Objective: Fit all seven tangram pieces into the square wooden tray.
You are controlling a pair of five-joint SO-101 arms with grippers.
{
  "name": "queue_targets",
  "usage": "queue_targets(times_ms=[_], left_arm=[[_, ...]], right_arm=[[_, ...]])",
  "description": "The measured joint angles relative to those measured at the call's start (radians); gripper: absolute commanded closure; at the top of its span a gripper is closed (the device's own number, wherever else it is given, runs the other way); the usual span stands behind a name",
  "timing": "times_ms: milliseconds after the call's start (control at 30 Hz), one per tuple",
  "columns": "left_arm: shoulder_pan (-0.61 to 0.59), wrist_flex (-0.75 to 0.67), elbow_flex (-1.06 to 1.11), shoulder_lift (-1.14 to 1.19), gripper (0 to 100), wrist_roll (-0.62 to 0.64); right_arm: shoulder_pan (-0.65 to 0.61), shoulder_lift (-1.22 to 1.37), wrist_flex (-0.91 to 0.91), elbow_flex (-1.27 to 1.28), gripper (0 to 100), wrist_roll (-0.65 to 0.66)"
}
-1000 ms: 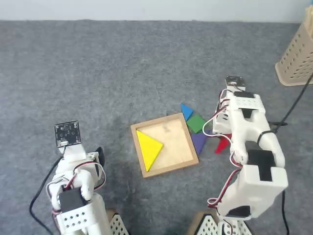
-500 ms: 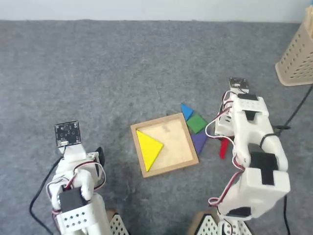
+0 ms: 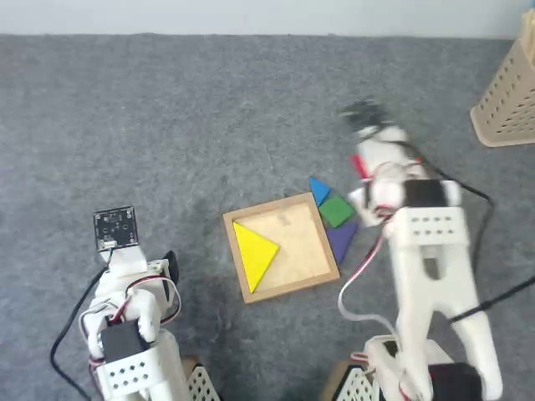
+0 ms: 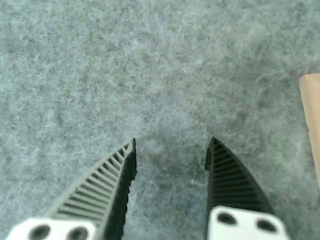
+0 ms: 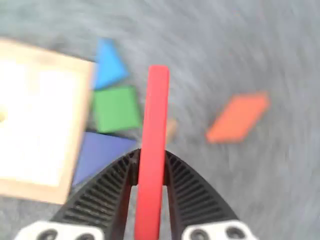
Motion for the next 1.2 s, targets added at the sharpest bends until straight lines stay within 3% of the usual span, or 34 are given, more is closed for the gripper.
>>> queue_targets(times_ms=[233, 500, 767, 1200], left_arm=[[-0.002, 0.000, 0.000, 0.000, 78, 0.000], [-0.002, 0.000, 0.000, 0.000, 78, 0.000], [-0.002, 0.000, 0.000, 0.000, 78, 0.000], [-0.002, 0.000, 0.000, 0.000, 78, 0.000]], right_arm=[[-0.296, 0.049, -0.166, 0.000, 99.3, 0.285], [-0.373, 0.376, -0.414, 0.000, 99.2, 0.534], [-0.384, 0.532, -0.554, 0.005, 99.2, 0.565], [-0.382, 0.531, -0.721, 0.127, 99.1, 0.565]])
